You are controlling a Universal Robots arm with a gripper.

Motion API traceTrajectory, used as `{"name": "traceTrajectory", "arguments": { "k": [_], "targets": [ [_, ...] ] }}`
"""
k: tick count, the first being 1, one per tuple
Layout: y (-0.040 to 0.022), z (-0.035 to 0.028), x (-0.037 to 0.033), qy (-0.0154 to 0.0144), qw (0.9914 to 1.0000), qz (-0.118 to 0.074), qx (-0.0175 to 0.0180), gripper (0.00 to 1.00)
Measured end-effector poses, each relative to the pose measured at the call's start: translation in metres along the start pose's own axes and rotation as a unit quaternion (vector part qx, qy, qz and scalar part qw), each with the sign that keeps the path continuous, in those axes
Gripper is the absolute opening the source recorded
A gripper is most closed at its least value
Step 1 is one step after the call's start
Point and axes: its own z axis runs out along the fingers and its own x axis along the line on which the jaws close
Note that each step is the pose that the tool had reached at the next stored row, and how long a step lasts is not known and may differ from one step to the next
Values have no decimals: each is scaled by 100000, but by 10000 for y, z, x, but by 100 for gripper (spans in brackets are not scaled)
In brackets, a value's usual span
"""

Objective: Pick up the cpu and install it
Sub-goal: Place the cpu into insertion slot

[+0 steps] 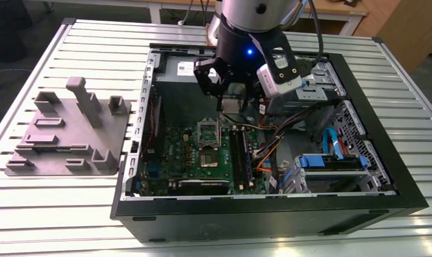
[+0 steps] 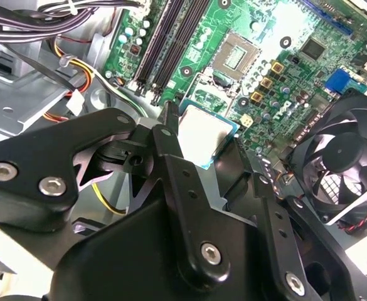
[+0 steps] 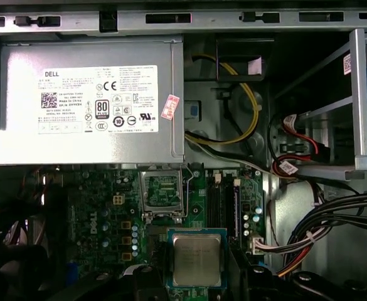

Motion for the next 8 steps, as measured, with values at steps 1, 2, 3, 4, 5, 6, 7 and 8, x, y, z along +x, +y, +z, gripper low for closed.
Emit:
{"name": "traceTrajectory", "arguments": {
  "k": [1, 2, 3, 4, 5, 6, 7, 8],
  "targets": [
    [-4, 2, 0, 0, 100000, 3, 1, 47],
    [-5, 3, 1, -1, 100000, 8, 4, 47],
    [-5, 3, 1, 3, 100000, 11, 9, 47],
    [-6, 4, 0, 3, 100000, 5, 8, 47],
    [-6, 5, 0, 2, 100000, 2, 6, 47],
    [-6, 5, 0, 2, 100000, 0, 5, 47],
    [-6, 5, 1, 2, 100000, 2, 6, 47],
    [-6, 5, 1, 1, 100000, 0, 5, 47]
  ]
}}
